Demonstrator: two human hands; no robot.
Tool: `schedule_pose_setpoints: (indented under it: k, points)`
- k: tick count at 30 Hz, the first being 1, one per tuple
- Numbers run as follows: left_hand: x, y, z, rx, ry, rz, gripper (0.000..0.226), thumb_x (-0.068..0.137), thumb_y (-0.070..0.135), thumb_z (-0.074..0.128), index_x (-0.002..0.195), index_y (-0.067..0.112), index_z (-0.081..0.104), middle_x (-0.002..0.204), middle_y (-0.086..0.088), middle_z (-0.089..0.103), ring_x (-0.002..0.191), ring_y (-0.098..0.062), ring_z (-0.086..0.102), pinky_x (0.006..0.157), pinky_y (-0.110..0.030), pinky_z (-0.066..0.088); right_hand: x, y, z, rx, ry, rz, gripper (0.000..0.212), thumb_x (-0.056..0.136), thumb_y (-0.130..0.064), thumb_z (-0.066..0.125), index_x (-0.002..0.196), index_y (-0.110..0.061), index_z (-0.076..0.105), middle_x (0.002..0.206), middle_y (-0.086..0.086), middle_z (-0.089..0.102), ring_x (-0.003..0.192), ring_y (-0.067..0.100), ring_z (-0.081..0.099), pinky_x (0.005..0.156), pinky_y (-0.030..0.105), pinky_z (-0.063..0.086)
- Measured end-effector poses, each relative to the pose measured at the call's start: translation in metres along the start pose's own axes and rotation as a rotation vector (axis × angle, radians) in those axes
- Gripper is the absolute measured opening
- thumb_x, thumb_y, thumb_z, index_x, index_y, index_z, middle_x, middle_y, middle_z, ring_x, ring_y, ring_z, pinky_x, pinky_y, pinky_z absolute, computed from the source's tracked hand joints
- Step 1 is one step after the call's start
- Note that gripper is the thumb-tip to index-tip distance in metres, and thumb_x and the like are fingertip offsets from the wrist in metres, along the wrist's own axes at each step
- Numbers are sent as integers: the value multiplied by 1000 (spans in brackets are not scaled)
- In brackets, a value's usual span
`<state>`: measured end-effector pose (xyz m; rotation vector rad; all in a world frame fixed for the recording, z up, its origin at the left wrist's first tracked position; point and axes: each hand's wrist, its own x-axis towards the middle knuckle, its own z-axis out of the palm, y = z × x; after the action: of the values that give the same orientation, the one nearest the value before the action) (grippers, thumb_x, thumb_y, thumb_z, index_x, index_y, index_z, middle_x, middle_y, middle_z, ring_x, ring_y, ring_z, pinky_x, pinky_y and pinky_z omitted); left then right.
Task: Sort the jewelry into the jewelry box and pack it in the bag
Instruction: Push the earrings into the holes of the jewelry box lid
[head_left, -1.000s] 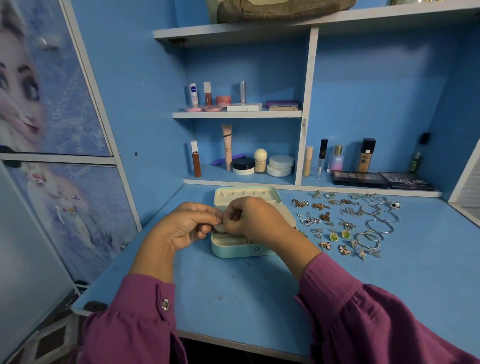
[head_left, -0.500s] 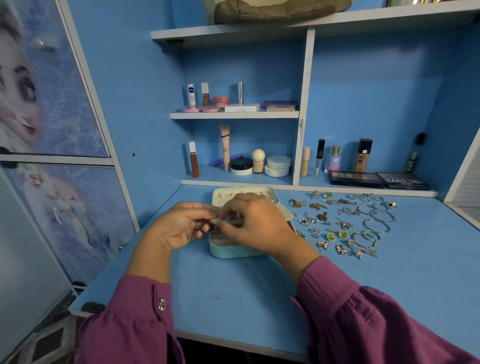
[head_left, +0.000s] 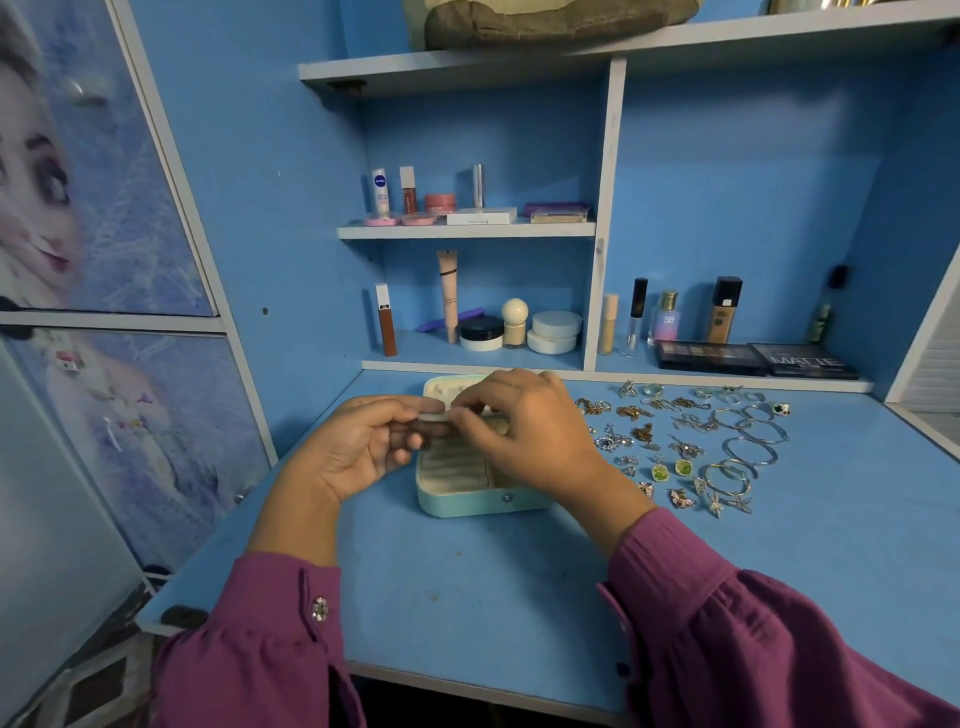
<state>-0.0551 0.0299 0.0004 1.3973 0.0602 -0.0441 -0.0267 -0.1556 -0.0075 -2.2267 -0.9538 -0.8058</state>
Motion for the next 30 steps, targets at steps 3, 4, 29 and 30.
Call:
schedule_pose_setpoints:
  k: [3, 4, 29, 30]
  points:
    - [2, -1, -1, -38, 7, 41, 28, 90, -6, 40, 101, 1, 66, 80, -14, 73, 50, -7, 57, 42, -14, 42, 0, 16, -9, 95, 116, 117, 30, 89, -35, 44, 93, -24, 72, 91, -9, 69, 91, 13, 58, 82, 36, 37]
    - [3, -2, -1, -56, 16, 66, 26, 91, -5, 43, 102, 1, 65, 82, -13, 73, 52, -6, 57, 42, -14, 42, 0, 23, -13, 154, 170, 170, 30, 90, -31, 44, 97, -22, 72, 94, -7, 70, 93, 14, 58, 85, 39, 41]
    - [50, -31, 9, 92, 435, 209, 28, 85, 2, 65, 112, 7, 66, 74, 4, 66, 53, -6, 43, 43, -14, 37, -24, 114, -76, 214, -86, 801, 10, 87, -20, 66, 88, -13, 73, 97, 0, 71, 83, 18, 64, 80, 37, 52]
    - [50, -31, 9, 95, 433, 205, 28, 85, 1, 64, 112, 7, 67, 66, 7, 64, 51, -7, 41, 41, -13, 36, -25, 117, -76, 200, -96, 798, 9, 87, -18, 66, 89, -12, 74, 100, 0, 71, 88, 18, 64, 83, 37, 53]
